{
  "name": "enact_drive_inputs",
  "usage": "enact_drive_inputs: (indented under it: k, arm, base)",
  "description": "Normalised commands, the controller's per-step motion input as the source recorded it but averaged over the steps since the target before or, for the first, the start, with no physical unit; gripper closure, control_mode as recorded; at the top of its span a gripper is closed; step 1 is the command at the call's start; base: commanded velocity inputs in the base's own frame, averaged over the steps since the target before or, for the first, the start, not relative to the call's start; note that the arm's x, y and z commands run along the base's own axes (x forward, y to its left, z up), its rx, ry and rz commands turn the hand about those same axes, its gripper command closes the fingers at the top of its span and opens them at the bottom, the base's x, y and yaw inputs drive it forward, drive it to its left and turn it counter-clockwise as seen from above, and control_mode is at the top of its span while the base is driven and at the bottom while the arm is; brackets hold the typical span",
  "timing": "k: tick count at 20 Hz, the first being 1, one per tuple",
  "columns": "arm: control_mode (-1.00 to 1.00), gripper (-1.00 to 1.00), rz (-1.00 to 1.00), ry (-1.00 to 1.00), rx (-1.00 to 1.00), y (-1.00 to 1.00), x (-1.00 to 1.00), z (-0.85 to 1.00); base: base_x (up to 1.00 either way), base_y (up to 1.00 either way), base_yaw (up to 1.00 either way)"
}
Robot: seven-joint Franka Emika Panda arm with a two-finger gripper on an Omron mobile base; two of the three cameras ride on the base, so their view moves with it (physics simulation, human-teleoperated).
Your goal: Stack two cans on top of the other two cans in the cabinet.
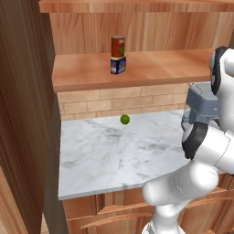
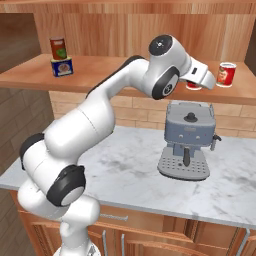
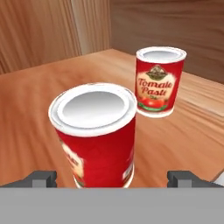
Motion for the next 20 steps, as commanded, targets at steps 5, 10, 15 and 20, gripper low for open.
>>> enact_drive_inputs:
  k: [5, 10, 15, 20]
  arm:
    - [-1.0, -1.0, 0.0, 0.0, 0.0, -0.01, 0.15, -0.06]
    - [-1.0, -1.0, 0.0, 0.0, 0.0, -0.03, 0.16, -0.01]
    - [-1.0, -1.0, 0.0, 0.0, 0.0, -0.14, 0.19, 0.0]
    - [-1.0, -1.0, 0.0, 0.0, 0.0, -0.15, 0.1, 0.0]
  base:
    - [0.0, 0.0, 0.0]
    - [0.0, 0.0, 0.0]
    - [0.0, 0.0, 0.0]
    - [0.0, 0.0, 0.0]
